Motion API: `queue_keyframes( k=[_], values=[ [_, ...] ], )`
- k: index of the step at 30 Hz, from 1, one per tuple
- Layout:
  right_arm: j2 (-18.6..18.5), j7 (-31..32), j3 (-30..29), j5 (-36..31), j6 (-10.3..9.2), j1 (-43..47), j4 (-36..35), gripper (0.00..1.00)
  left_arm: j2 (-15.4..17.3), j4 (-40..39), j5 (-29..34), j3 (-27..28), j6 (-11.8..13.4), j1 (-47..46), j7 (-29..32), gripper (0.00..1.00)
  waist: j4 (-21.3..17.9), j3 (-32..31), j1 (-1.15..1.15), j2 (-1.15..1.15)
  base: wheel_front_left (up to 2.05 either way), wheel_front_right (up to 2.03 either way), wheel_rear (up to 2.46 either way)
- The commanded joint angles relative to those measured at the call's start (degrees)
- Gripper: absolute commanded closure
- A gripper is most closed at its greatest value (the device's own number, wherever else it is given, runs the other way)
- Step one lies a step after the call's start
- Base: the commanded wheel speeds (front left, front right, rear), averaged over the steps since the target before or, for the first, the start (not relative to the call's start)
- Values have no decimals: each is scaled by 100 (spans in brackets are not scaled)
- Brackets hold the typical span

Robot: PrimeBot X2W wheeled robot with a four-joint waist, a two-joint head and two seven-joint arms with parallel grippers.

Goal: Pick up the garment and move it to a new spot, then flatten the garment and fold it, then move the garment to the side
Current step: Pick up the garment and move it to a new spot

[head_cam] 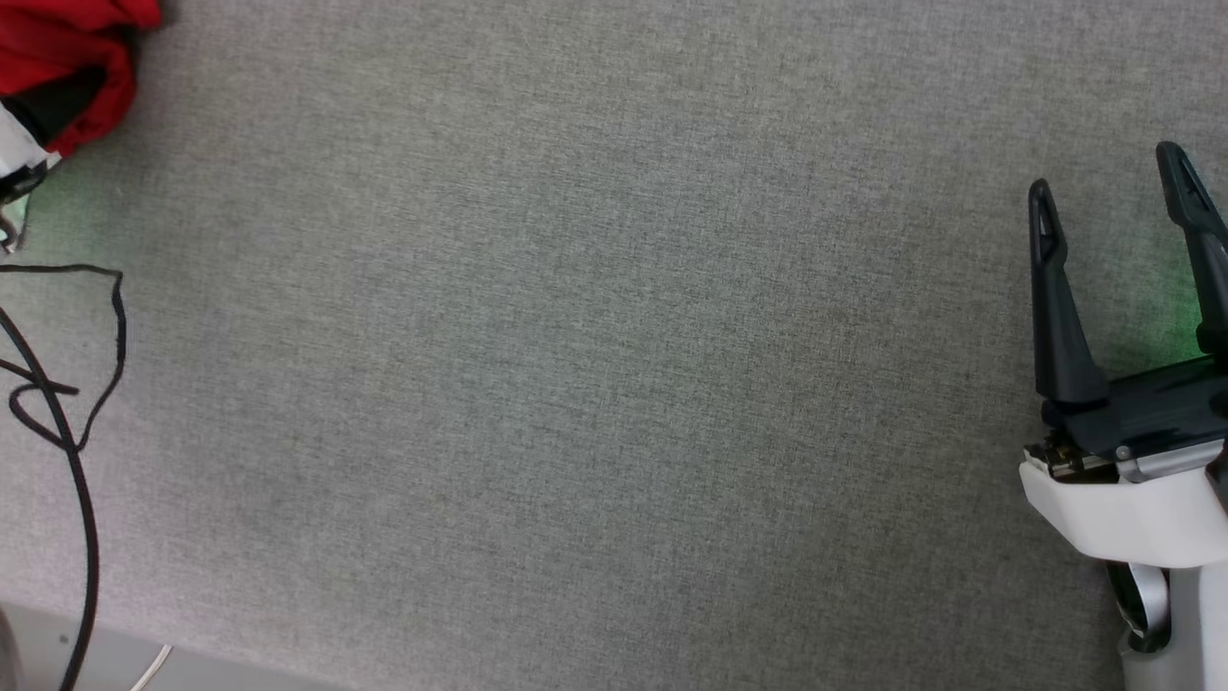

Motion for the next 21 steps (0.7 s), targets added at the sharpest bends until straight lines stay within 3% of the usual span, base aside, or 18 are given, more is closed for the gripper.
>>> queue_keyframes(
  k=[1,6,7,8,13,21],
  values=[
    [-31,-14,-11,-34,-6,-76,-5,0,-68,159,56,-101,6,81,101,0,-29,51,-1,0,0,0,0],
    [-35,-12,-29,-34,-6,-106,-1,0,-236,441,105,-391,14,123,101,0,-50,117,-1,0,0,0,0],
    [-31,-12,-32,-36,-6,-101,5,0,-245,437,94,-450,13,113,46,40,-48,112,-1,0,0,0,0],
    [-22,-12,-30,-38,-6,-99,12,0,-226,408,77,-507,13,89,-16,100,-44,96,-1,0,0,0,0],
    [31,-13,1,2,-6,-106,43,0,90,131,21,-740,10,-84,-470,100,-21,-134,-1,0,0,0,0],
    [212,-13,49,117,-6,19,232,0,491,-745,-160,-1706,10,-252,-923,100,1,-867,-1,0,0,0,0]
  ],
)
